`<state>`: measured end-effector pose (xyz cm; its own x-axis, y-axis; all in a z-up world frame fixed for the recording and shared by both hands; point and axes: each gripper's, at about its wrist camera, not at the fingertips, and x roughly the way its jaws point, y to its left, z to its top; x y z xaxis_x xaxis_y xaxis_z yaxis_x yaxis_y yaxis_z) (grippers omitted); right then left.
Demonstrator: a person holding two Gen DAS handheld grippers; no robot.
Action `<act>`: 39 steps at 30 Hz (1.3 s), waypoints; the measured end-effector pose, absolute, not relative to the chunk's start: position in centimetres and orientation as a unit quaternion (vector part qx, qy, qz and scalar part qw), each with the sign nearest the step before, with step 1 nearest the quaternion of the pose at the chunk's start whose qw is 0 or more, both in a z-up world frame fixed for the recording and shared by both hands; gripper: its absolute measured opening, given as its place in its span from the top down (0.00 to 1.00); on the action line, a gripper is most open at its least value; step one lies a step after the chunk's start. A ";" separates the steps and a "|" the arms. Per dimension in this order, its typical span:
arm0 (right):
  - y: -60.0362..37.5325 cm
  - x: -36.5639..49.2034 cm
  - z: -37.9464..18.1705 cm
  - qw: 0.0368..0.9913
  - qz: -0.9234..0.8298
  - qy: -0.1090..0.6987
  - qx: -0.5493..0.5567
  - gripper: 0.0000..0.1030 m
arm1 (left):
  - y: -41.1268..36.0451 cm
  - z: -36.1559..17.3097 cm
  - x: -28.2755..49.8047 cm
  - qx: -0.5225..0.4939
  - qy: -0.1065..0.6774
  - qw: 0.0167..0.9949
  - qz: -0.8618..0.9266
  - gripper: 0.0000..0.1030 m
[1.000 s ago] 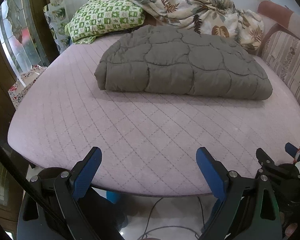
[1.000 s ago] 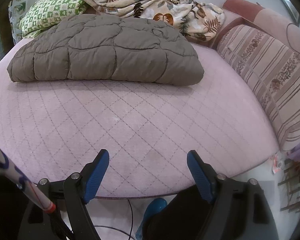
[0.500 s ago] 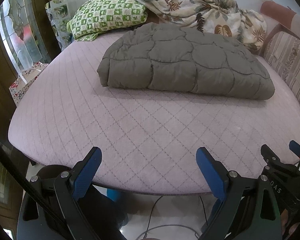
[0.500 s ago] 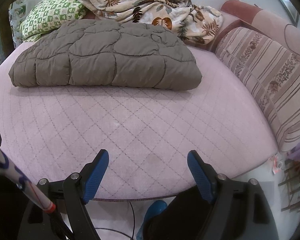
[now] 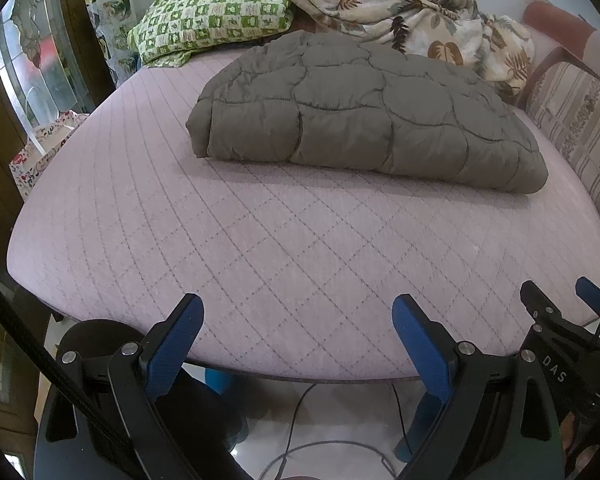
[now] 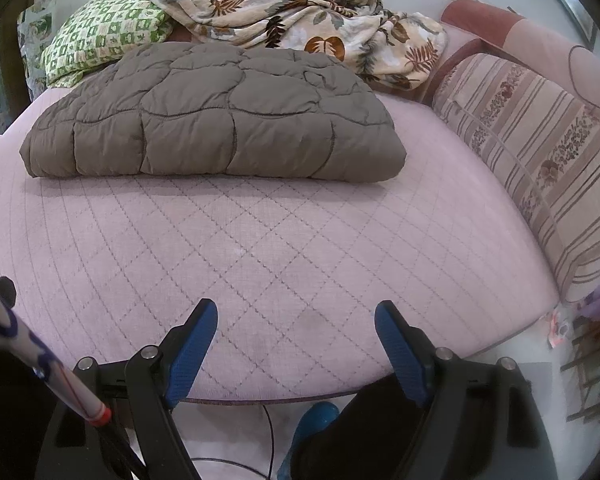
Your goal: Fold large clothes
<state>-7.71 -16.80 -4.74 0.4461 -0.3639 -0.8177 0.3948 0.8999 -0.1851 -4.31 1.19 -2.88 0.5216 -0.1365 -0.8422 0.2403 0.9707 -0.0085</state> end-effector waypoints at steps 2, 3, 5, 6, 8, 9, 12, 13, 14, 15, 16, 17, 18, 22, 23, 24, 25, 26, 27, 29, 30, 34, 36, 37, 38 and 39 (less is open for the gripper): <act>-16.8 -7.7 -4.7 0.851 -0.222 0.476 0.020 0.18 | 1.2 -3.0 -4.3 0.053 0.479 0.870 -0.109 0.08; -16.9 -7.7 -4.7 0.851 -0.222 0.475 0.021 0.18 | 1.2 -3.0 -4.3 0.053 0.480 0.869 -0.109 0.08; -16.8 -7.7 -4.7 0.852 -0.221 0.474 0.021 0.18 | 1.2 -3.0 -4.3 0.052 0.481 0.868 -0.110 0.08; -16.8 -7.7 -4.7 0.852 -0.221 0.474 0.020 0.18 | 1.2 -3.1 -4.3 0.052 0.482 0.868 -0.110 0.08; -16.7 -7.7 -4.7 0.853 -0.219 0.474 0.019 0.18 | 1.2 -3.2 -4.3 0.053 0.483 0.867 -0.111 0.08; -16.7 -7.7 -4.7 0.853 -0.218 0.474 0.020 0.18 | 1.2 -3.2 -4.3 0.052 0.483 0.867 -0.110 0.08; -16.6 -7.7 -4.7 0.854 -0.216 0.474 0.020 0.18 | 1.3 -3.2 -4.3 0.052 0.486 0.866 -0.111 0.08; -16.6 -7.7 -4.7 0.854 -0.216 0.473 0.020 0.18 | 1.3 -3.3 -4.3 0.052 0.486 0.865 -0.111 0.08; -16.6 -7.7 -4.7 0.854 -0.216 0.473 0.020 0.18 | 1.3 -3.3 -4.3 0.052 0.487 0.865 -0.111 0.08; -16.6 -7.7 -4.7 0.854 -0.216 0.473 0.020 0.18 | 1.3 -3.3 -4.3 0.051 0.487 0.865 -0.111 0.08; -16.6 -7.7 -4.7 0.854 -0.217 0.473 0.021 0.18 | 1.3 -3.4 -4.3 0.051 0.488 0.864 -0.111 0.08; -16.7 -7.7 -4.7 0.854 -0.217 0.473 0.021 0.18 | 1.4 -3.4 -4.3 0.051 0.488 0.864 -0.111 0.08; -16.7 -7.7 -4.7 0.854 -0.216 0.473 0.021 0.18 | 1.4 -3.4 -4.3 0.052 0.488 0.864 -0.111 0.08; -16.7 -7.7 -4.7 0.854 -0.216 0.473 0.021 0.18 | 1.4 -3.4 -4.3 0.053 0.487 0.865 -0.111 0.08; -16.7 -7.7 -4.7 0.854 -0.216 0.473 0.020 0.18 | 1.4 -3.4 -4.3 0.053 0.486 0.866 -0.110 0.08; -16.7 -7.7 -4.7 0.854 -0.216 0.473 0.020 0.18 | 1.5 -3.3 -4.3 0.055 0.484 0.867 -0.109 0.08; -16.7 -7.7 -4.7 0.854 -0.216 0.473 0.019 0.18 | 1.5 -3.3 -4.4 0.055 0.482 0.868 -0.108 0.08; -16.7 -7.7 -4.8 0.854 -0.216 0.473 0.019 0.18 | 1.5 -3.2 -4.4 0.056 0.481 0.869 -0.107 0.08; -16.7 -7.7 -4.8 0.854 -0.216 0.473 0.020 0.18 | 1.5 -3.2 -4.4 0.057 0.479 0.870 -0.106 0.08; -16.7 -7.6 -4.8 0.853 -0.216 0.474 0.020 0.18 | 1.4 -3.1 -4.4 0.060 0.477 0.871 -0.105 0.08; -16.7 -7.6 -4.8 0.853 -0.216 0.474 0.020 0.18 | 1.4 -3.2 -4.4 0.060 0.478 0.870 -0.105 0.08; -16.7 -7.6 -4.9 0.853 -0.215 0.475 0.021 0.18 | 1.2 -3.3 -4.3 0.060 0.482 0.868 -0.106 0.08; -16.7 -7.5 -4.8 0.854 -0.214 0.474 0.021 0.18 | 1.2 -3.3 -4.3 0.059 0.483 0.867 -0.106 0.08; -16.7 -7.5 -4.8 0.854 -0.214 0.473 0.020 0.17 | 1.2 -3.3 -4.2 0.059 0.483 0.867 -0.107 0.08; -16.7 -7.5 -4.8 0.855 -0.213 0.473 0.020 0.17 | 1.1 -3.3 -4.2 0.058 0.483 0.867 -0.106 0.08; -16.6 -7.4 -4.7 0.855 -0.213 0.472 0.020 0.17 | 1.1 -3.3 -4.2 0.059 0.483 0.867 -0.107 0.08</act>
